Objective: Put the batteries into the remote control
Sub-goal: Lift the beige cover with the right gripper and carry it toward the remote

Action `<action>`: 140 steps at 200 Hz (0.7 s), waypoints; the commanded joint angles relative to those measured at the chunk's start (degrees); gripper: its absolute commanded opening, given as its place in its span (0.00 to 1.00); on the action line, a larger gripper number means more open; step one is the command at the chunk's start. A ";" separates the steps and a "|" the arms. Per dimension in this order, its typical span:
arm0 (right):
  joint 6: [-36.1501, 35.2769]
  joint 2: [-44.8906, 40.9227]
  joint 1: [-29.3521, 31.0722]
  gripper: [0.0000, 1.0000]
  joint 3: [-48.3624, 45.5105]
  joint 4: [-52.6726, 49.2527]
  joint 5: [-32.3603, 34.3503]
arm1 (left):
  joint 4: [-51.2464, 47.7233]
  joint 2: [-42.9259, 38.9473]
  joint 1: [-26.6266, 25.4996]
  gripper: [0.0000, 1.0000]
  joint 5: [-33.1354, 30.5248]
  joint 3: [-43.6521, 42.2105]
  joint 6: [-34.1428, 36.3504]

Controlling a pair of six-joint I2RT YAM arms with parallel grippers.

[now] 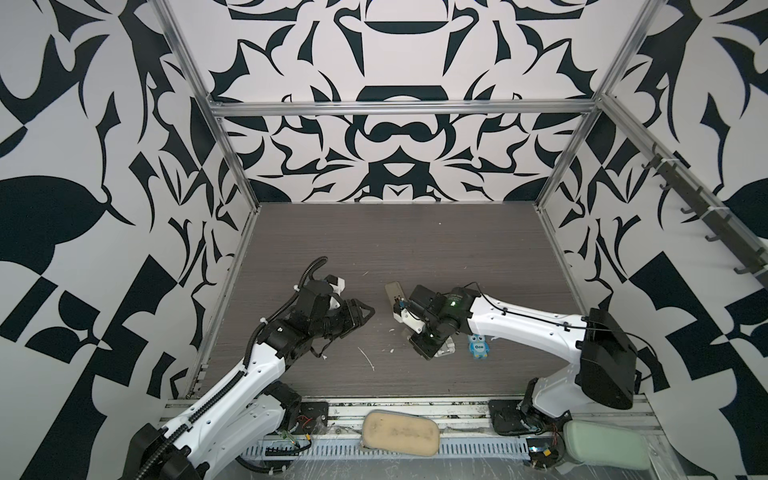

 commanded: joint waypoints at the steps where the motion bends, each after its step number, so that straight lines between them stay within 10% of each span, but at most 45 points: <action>1: -2.67 -1.68 -2.57 0.00 5.18 2.28 -0.23 | 5.43 2.44 -0.07 0.52 5.24 4.64 6.15; 140: -6.66 -0.37 -21.58 0.00 18.14 1.20 -16.67 | 19.35 24.60 -0.16 0.49 5.93 21.55 11.70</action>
